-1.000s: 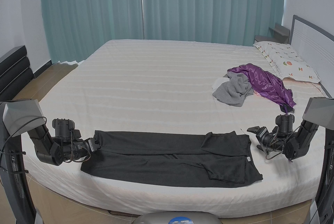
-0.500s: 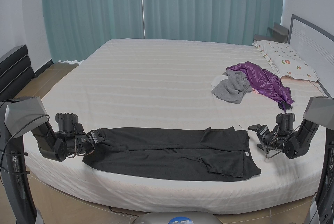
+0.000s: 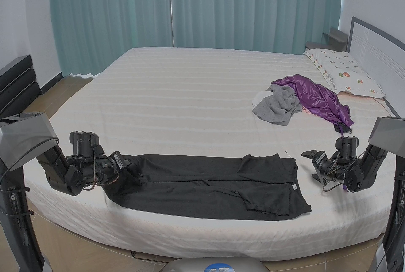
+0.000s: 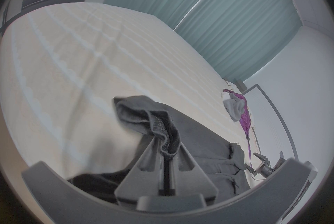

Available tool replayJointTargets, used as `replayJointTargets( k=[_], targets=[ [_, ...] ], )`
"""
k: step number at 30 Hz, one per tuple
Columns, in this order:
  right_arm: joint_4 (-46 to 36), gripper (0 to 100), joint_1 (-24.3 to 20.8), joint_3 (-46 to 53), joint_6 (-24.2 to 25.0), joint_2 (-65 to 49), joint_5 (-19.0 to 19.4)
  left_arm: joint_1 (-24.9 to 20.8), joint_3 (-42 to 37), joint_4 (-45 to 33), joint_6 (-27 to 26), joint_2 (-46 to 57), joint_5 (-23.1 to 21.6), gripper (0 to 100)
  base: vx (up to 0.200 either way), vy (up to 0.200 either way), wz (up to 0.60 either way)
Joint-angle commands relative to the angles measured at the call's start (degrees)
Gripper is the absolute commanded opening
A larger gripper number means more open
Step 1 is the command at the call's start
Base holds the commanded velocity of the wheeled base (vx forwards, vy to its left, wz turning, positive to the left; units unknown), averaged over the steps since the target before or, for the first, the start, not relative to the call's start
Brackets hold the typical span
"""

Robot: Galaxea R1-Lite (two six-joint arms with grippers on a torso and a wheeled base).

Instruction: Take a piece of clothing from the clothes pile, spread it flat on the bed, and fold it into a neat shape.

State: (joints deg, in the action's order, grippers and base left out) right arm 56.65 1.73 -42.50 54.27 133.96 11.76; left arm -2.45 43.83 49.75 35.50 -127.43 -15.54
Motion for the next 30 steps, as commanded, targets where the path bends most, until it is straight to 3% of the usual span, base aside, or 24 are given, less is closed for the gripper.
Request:
replayJointTargets(
  k=[1, 17, 21, 30],
  targets=[
    [0.0, 100, -0.1, -0.1, 0.6, -0.1, 0.0, -2.3, 0.2, -0.2, 0.4, 2.4, 1.7, 0, 0.0, -0.2, 0.0],
    [0.0, 100, -0.1, -0.1, 1.2, -0.2, 0.0, -12.0, 3.5, -7.0, 0.7, 9.1, 4.9, 0, 0.0, -0.2, 0.0],
    [0.0, 100, -0.1, -0.1, 1.2, -0.1, 0.0, -16.8, 8.6, -12.0, 1.8, 8.3, 8.3, 0, 0.0, -0.2, 0.0],
    [0.0, 100, -0.1, -0.1, 1.2, -0.1, 0.0, -23.7, 15.1, -17.7, 1.8, 4.0, 9.1, 0, 0.0, -0.2, 0.0]
  ],
)
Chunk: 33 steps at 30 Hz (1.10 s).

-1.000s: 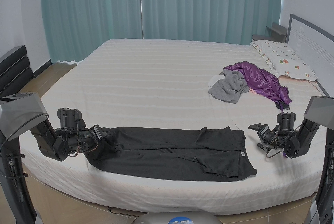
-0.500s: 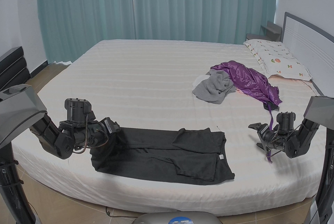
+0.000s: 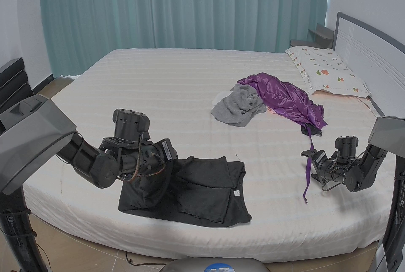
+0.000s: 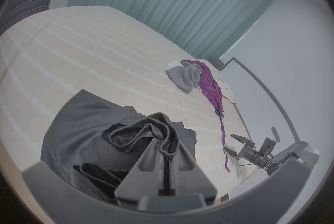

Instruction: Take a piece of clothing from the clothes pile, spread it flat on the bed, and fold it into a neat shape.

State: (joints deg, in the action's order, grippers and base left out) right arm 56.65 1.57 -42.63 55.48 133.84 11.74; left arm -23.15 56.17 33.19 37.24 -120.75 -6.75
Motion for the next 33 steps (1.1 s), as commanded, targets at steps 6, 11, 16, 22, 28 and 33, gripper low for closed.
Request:
replayJointTargets(
  k=[6, 11, 16, 22, 28, 33],
  targets=[
    [0.1, 100, -0.1, 0.1, 0.0, 0.0, -0.1, -5.4, 6.9, -1.5, 0.0, -7.0, 5.3, 0, 0.0, -0.033, 0.0],
    [0.1, 100, -0.1, 0.0, 0.0, 0.0, -0.1, -7.8, 8.2, -1.4, 0.1, -10.7, 7.5, 0, 0.0, 0.0, 0.0],
    [0.1, 100, -0.1, 0.0, 0.0, 0.0, -0.1, -9.3, 8.2, -1.4, 1.3, -11.3, 7.4, 0, 0.0, 0.0, 0.0],
    [0.1, 100, -0.1, 0.0, 0.0, 0.0, -0.1, -10.1, 7.7, -1.2, 3.8, -10.6, 7.3, 100, 0.0, 0.0, 0.0],
    [0.1, 100, -0.1, 0.1, 0.0, 0.0, -0.1, -10.0, 4.3, -0.9, 6.8, -6.3, 7.2, 100, 0.0, 0.0, 0.0],
    [0.1, 100, -0.1, 0.1, 0.0, 0.0, 0.0, -7.6, -1.1, -0.7, 10.7, 0.1, 6.4, 100, 0.0, 0.0, 0.0]
  ],
)
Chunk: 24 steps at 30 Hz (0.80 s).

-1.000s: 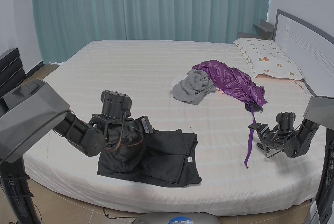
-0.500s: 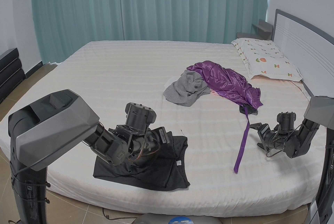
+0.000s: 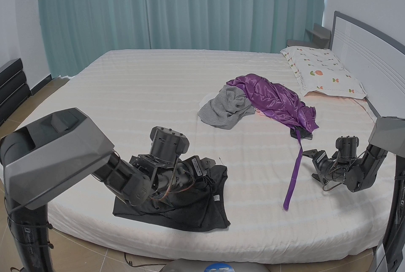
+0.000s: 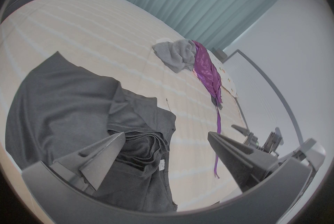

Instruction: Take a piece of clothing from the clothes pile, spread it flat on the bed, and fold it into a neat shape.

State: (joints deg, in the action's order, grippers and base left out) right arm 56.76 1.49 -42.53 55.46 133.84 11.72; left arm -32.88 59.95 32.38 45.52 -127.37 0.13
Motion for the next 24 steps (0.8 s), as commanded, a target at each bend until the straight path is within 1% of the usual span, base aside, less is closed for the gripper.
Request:
replayJointTargets(
  k=[1, 5, 6, 11, 12, 13, 15, 16, 17, 18, 19, 24],
  targets=[
    [0.0, 100, 0.0, 0.0, 0.0, 0.0, 0.1, 3.3, -6.6, 0.3, 3.3, 8.0, -1.0, 100, 0.0, 0.0, 0.0],
    [0.0, 100, 0.0, 0.0, 0.0, 0.0, 0.1, 7.0, -12.1, 2.2, 5.6, 9.7, -3.9, 100, 0.0, 0.0, 0.0],
    [0.0, 100, 0.0, 0.1, 0.0, 0.0, 0.1, 8.1, -14.3, 3.7, 6.5, 10.0, -4.9, 100, 0.0, 0.0, 0.0],
    [0.0, 100, 0.0, 0.3, 0.0, -0.1, 0.1, 10.5, -20.4, 10.8, 12.2, 10.4, -6.3, 100, 0.0, 0.0, 0.0],
    [0.0, 100, 0.0, 0.3, 0.0, -0.1, 0.1, 10.6, -20.5, 11.0, 12.4, 10.4, -6.4, 100, 0.0, 0.0, 0.0],
    [0.0, 100, 0.0, 0.3, 0.0, -0.2, 0.1, 11.3, -22.1, 12.1, 13.9, 10.5, -7.4, 100, 0.0, 0.0, 0.0],
    [0.0, 100, 0.0, 0.4, 0.0, -0.2, 0.1, 12.8, -23.5, 12.5, 14.9, 10.6, -9.4, 100, 0.0, 0.0, 0.0],
    [0.0, 100, 0.0, 0.4, 0.0, -0.2, 0.1, 12.8, -23.5, 12.5, 14.9, 10.6, -9.4, 100, 0.0, 0.0, 0.0],
    [0.0, 100, 0.0, 0.4, 0.0, -0.2, 0.1, 12.8, -23.5, 12.5, 14.9, 10.6, -9.4, 100, 0.0, 0.2, 0.0],
    [0.0, 100, 0.0, 0.4, 0.1, -0.3, 0.1, 14.2, -24.9, 12.5, 16.0, 10.6, -11.8, 100, 0.0, 0.2, 0.0],
    [0.0, 100, 0.1, 0.5, 0.2, -0.5, 0.1, 15.5, -25.6, 12.5, 16.4, 10.6, -13.2, 100, 0.0, 0.2, 0.0],
    [-0.1, 100, -0.9, 1.9, 1.1, -2.9, 0.1, 18.5, -27.3, 13.3, 16.5, 11.4, -15.4, 100, 0.0, 0.2, 0.0]
  ],
)
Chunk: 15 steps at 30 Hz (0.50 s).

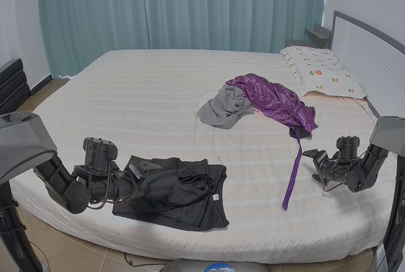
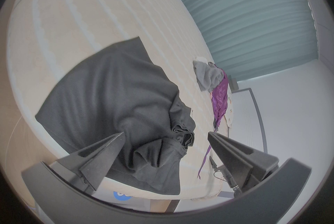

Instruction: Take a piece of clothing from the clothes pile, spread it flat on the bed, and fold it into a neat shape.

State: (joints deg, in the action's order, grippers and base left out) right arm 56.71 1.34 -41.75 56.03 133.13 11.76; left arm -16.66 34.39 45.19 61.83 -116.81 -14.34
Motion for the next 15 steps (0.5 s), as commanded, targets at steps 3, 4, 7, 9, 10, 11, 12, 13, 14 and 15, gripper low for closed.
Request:
replayJointTargets(
  k=[3, 4, 7, 9, 10, 11, 12, 13, 14, 15],
  targets=[
    [0.0, 100, -2.5, 3.0, 0.6, -6.0, 0.0, 2.9, -2.7, 1.9, 0.2, 1.1, -2.1, 100, 0.0, 0.2, 0.0],
    [0.0, 100, -2.8, 3.4, 0.7, -6.5, 0.0, 3.0, -2.8, 2.2, 0.2, 1.0, -2.2, 100, 0.0, 0.2, 0.0],
    [0.0, 100, -5.9, 5.2, 0.4, -7.7, -0.7, 3.1, -3.0, 3.2, 0.2, 0.5, -2.2, 100, 0.0, 0.2, 0.0],
    [0.0, 100, -9.1, 6.6, 0.0, -9.1, -2.4, 3.3, -3.3, 3.3, 0.2, 0.4, -2.3, 100, 0.0, 0.2, 0.0],
    [-0.2, 100, -10.2, 7.1, -0.2, -10.0, -2.9, 3.5, -3.5, 3.4, 0.2, 0.4, -2.3, 100, 0.0, 0.2, 0.0],
    [-0.2, 100, -10.7, 7.3, -0.4, -10.4, -3.1, 3.6, -3.5, 3.4, 0.2, 0.4, -2.4, 100, 0.0, 0.2, 0.0],
    [-0.4, 100, -13.2, 8.4, -0.6, -11.3, -3.6, 4.0, -3.5, 3.5, 0.2, 0.4, -2.5, 100, 0.0, 0.2, 0.0],
    [-0.4, 100, -13.2, 8.4, -0.6, -11.3, -3.6, 4.0, -3.5, 3.5, 0.2, 0.4, -2.5, 100, 0.0, 0.2, 0.0],
    [-0.6, 100, -15.6, 9.2, -0.8, -12.2, -3.9, 4.7, -3.4, 3.5, 0.1, 0.2, -2.9, 100, 0.0, 0.2, 0.0],
    [-0.7, 100, -16.5, 9.2, -0.9, -12.5, -4.2, 5.1, -3.3, 3.5, 0.1, 0.2, -3.2, 100, 0.0, 0.2, 0.0]
  ],
)
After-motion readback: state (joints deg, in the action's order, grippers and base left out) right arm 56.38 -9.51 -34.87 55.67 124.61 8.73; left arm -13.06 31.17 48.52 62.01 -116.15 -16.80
